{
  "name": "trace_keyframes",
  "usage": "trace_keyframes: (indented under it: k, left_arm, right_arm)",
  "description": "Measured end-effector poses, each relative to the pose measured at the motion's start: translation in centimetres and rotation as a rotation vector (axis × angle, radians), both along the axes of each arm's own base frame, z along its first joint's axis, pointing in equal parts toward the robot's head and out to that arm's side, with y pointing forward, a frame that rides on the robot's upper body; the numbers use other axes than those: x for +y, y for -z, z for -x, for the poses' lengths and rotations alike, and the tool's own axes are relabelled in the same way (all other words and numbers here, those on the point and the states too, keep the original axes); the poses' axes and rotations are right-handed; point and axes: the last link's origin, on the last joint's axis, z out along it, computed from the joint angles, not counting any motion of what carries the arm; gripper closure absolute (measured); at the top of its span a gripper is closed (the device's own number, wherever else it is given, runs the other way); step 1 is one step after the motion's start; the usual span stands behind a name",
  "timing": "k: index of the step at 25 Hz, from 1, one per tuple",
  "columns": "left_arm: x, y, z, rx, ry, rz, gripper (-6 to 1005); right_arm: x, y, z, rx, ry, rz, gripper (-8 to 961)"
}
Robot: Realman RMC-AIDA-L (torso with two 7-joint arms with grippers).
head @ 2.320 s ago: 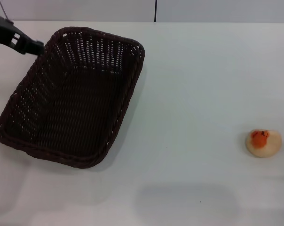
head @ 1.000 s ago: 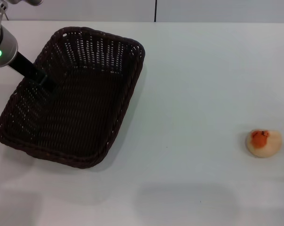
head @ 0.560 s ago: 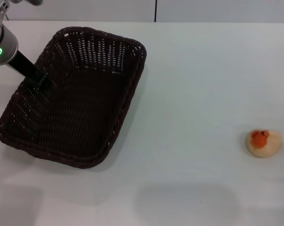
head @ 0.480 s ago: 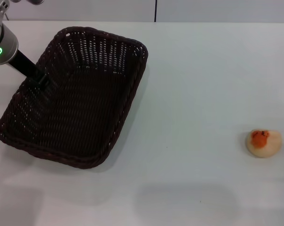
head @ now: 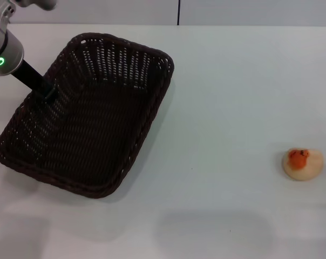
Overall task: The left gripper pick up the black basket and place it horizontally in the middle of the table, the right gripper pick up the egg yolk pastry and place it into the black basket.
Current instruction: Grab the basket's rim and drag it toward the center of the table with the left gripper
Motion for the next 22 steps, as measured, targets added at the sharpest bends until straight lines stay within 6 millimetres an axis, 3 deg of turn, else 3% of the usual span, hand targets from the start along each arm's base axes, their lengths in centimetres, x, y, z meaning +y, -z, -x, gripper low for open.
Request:
trace_keyframes:
  k: [10,15,22]
  left_arm:
    - [1.1,1.0,-3.4,0.052,0.232,0.105,707]
    - [1.1,3.2,-6.5,0.151,0.439,0.209,712]
    - [1.3,4.6,-9.5,0.142,0.567,0.261,738]
  right_arm:
    - [0.0,-0.1,0.1,0.011,-0.012,-0.002,180]
    - [0.0,-0.1,0.1,0.021,-0.016,-0.003,180]
    - [0.0,-0.1,0.2,0.026,-0.019,-0.004,180]
